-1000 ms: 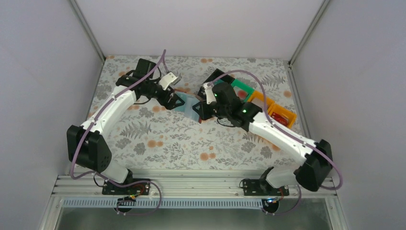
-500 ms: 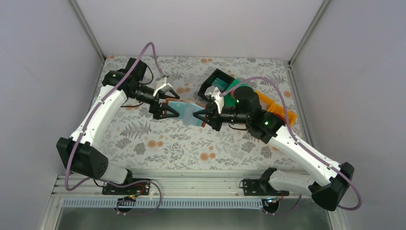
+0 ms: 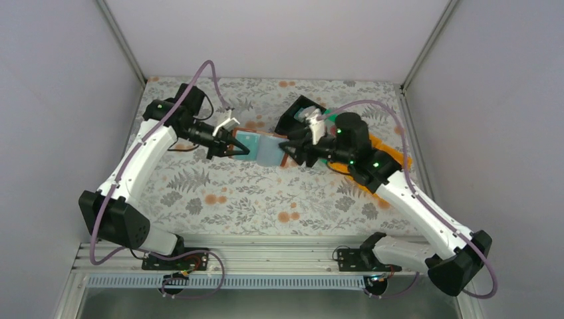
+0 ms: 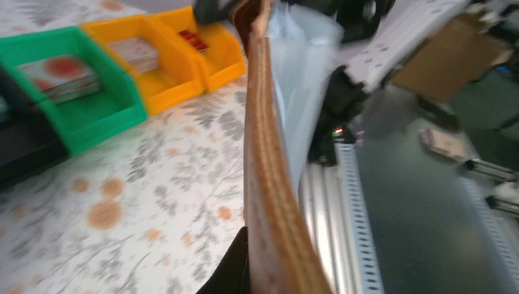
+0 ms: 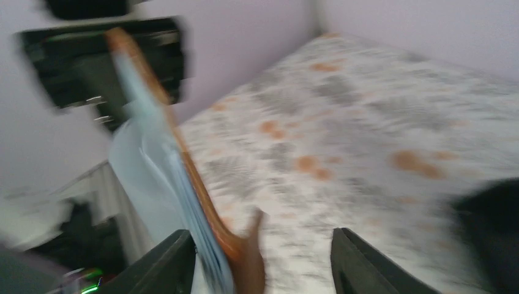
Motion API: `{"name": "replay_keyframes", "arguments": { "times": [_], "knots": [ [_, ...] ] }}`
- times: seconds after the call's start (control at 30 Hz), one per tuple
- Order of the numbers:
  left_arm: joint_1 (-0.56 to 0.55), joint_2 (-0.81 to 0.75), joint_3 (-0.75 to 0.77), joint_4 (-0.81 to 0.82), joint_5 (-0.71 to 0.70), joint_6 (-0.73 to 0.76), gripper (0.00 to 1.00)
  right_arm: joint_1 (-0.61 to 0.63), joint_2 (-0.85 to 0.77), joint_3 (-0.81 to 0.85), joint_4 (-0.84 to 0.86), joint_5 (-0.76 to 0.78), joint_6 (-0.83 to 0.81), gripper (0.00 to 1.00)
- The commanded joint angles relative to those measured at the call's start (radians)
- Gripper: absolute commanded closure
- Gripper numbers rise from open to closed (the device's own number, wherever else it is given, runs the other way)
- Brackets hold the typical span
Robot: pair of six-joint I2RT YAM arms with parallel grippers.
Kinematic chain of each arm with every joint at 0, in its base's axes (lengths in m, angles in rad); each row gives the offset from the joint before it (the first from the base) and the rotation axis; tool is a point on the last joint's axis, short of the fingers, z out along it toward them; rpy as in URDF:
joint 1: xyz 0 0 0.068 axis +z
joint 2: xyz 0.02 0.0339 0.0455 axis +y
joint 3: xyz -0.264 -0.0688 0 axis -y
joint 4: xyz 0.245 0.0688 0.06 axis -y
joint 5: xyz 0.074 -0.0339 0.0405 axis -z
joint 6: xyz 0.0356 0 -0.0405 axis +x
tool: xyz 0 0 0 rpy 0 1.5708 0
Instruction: Take the credit cards out of the card holder
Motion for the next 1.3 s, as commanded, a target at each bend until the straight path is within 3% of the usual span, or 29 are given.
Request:
{"name": "replay_keyframes", "arguments": {
  "times": [0.0,0.1,0.17,0.27,0.37,0.47,0.67,0.9,1.27],
  "knots": [
    [0.005,-0.020,-0.070,0.270,-0.231,-0.268,0.98,-0.181,-0.080,0.000,-0.081,0.383,0.181,0.36],
    [0.002,-0.011,-0.130,0.462,-0.570,-0.451,0.98,-0.268,-0.070,0.000,-0.170,0.524,0.286,0.37],
    [0.002,-0.001,-0.137,0.497,-0.650,-0.478,0.97,-0.265,-0.049,0.009,-0.161,0.455,0.273,0.47],
    [0.001,0.001,-0.125,0.471,-0.503,-0.455,0.97,-0.182,-0.033,-0.019,-0.009,0.225,0.226,0.65],
    [0.001,0.022,-0.084,0.417,-0.348,-0.428,0.98,-0.031,-0.042,-0.078,0.236,-0.047,0.154,0.64],
    [-0.001,0.038,-0.054,0.407,-0.330,-0.434,0.98,0.026,-0.018,-0.178,0.561,-0.242,0.234,0.61],
    [-0.001,0.031,-0.019,0.359,-0.208,-0.391,0.97,0.033,0.103,-0.193,0.715,-0.172,0.339,0.75],
    [-0.003,0.041,0.030,0.222,0.027,-0.262,0.98,0.031,0.197,-0.110,0.640,-0.116,0.322,0.80],
    [-0.008,0.012,0.042,0.138,0.086,-0.154,0.98,-0.022,0.162,-0.125,0.566,-0.123,0.295,0.77]
  ]
}}
